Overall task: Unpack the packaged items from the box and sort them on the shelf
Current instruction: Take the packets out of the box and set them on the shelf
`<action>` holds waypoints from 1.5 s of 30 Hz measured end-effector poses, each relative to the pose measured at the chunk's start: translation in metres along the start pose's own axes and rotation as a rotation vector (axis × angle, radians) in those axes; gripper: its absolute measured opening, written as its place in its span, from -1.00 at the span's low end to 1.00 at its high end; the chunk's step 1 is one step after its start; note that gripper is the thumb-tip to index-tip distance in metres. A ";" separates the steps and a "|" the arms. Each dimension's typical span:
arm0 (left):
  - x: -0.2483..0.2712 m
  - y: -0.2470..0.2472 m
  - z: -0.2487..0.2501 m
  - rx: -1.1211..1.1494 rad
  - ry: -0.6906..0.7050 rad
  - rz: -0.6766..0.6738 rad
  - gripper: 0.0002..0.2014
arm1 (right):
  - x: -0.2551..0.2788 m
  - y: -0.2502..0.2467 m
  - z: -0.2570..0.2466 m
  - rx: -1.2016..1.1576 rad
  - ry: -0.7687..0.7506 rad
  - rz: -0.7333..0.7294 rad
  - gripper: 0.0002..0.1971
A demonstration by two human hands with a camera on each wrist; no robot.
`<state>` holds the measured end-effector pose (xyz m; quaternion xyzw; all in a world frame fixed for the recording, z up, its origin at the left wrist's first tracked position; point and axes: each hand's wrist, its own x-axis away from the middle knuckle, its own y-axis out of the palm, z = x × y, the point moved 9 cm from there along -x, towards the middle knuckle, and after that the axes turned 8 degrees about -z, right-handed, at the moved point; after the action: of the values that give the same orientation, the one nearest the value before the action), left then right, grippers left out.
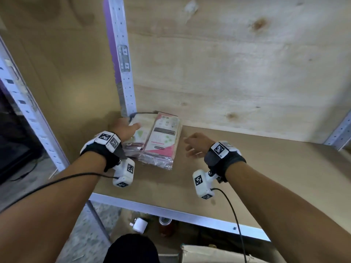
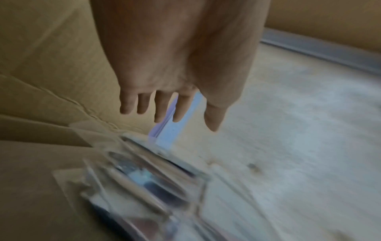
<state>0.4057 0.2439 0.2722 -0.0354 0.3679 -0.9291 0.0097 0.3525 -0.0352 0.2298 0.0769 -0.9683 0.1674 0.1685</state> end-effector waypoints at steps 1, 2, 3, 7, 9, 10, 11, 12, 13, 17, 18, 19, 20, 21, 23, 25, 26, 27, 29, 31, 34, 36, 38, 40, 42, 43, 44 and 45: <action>0.014 -0.001 0.012 0.032 0.056 0.050 -0.61 | 0.013 -0.005 0.003 -0.011 -0.020 0.003 -0.70; 0.028 0.000 0.022 0.087 0.109 0.092 -0.67 | 0.023 -0.007 0.007 -0.001 -0.040 -0.012 -0.69; 0.044 0.004 0.032 0.145 0.158 0.114 -0.73 | 0.035 -0.009 0.011 0.028 -0.055 -0.037 -0.69; 0.108 0.044 0.062 0.235 0.285 0.031 -0.86 | 0.091 -0.022 0.035 0.152 -0.062 -0.113 -0.69; 0.140 0.074 0.070 0.306 0.310 -0.069 -0.91 | 0.123 -0.030 0.053 0.211 -0.056 -0.114 -0.70; 0.153 0.090 0.073 0.345 0.314 -0.124 -0.91 | 0.137 -0.032 0.062 0.243 -0.055 -0.118 -0.71; 0.172 0.106 0.076 0.364 0.317 -0.172 -0.90 | 0.156 -0.035 0.074 0.267 -0.052 -0.115 -0.74; 0.187 0.119 0.077 0.373 0.322 -0.208 -0.91 | 0.170 -0.037 0.083 0.281 -0.052 -0.112 -0.79; 0.202 0.132 0.078 0.371 0.329 -0.243 -0.91 | 0.183 -0.039 0.092 0.291 -0.056 -0.104 -0.83; 0.259 0.182 0.069 0.394 0.304 -0.334 -0.86 | 0.239 -0.043 0.133 0.281 -0.070 -0.098 -0.90; 0.269 0.193 0.064 0.404 0.288 -0.344 -0.86 | 0.249 -0.043 0.144 0.279 -0.068 -0.098 -0.91; 0.282 0.207 0.059 0.399 0.269 -0.363 -0.87 | 0.260 -0.042 0.160 0.283 -0.056 -0.098 -0.91; 0.291 0.219 0.054 0.387 0.260 -0.375 -0.87 | 0.267 -0.041 0.173 0.305 -0.047 -0.104 -0.90; 0.302 0.231 0.048 0.360 0.253 -0.390 -0.86 | 0.273 -0.039 0.188 0.345 -0.037 -0.114 -0.89; 0.318 0.254 0.034 0.302 0.230 -0.433 -0.82 | 0.280 -0.033 0.216 0.425 -0.016 -0.161 -0.88; 0.332 0.279 0.020 0.243 0.202 -0.504 -0.79 | 0.284 -0.032 0.242 0.457 0.015 -0.186 -0.85; 0.338 0.293 0.014 0.212 0.185 -0.537 -0.78 | 0.284 -0.032 0.255 0.465 0.029 -0.185 -0.83; 0.342 0.304 0.008 0.185 0.168 -0.561 -0.76 | 0.284 -0.033 0.265 0.481 0.042 -0.179 -0.82; 0.348 0.325 -0.002 0.155 0.130 -0.603 -0.75 | 0.280 -0.030 0.286 0.512 0.082 -0.187 -0.82; 0.350 0.343 -0.013 0.095 0.097 -0.625 -0.74 | 0.272 -0.023 0.307 0.530 0.122 -0.213 -0.86; 0.347 0.364 -0.032 0.019 0.032 -0.650 -0.76 | 0.258 -0.011 0.334 0.567 0.195 -0.267 -0.88; 0.341 0.373 -0.042 -0.025 0.008 -0.660 -0.79 | 0.245 -0.006 0.349 0.587 0.246 -0.296 -0.86; 0.337 0.378 -0.049 -0.084 0.008 -0.691 -0.80 | 0.232 0.000 0.360 0.579 0.276 -0.310 -0.87; 0.331 0.384 -0.060 -0.127 -0.021 -0.723 -0.79 | 0.218 0.006 0.371 0.581 0.301 -0.324 -0.83; 0.326 0.389 -0.073 -0.136 -0.081 -0.752 -0.81 | 0.204 0.013 0.383 0.588 0.322 -0.346 -0.79; 0.324 0.390 -0.078 -0.138 -0.105 -0.757 -0.82 | 0.199 0.016 0.387 0.597 0.327 -0.354 -0.79; 0.321 0.392 -0.084 -0.136 -0.126 -0.757 -0.83 | 0.192 0.019 0.394 0.616 0.336 -0.362 -0.78; 0.318 0.393 -0.087 -0.131 -0.138 -0.751 -0.83 | 0.187 0.022 0.400 0.649 0.341 -0.367 -0.77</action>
<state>0.0788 0.0026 -0.0412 -0.2307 0.3862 -0.8380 -0.3089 0.0536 -0.1719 -0.0654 0.2688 -0.7937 0.4417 0.3205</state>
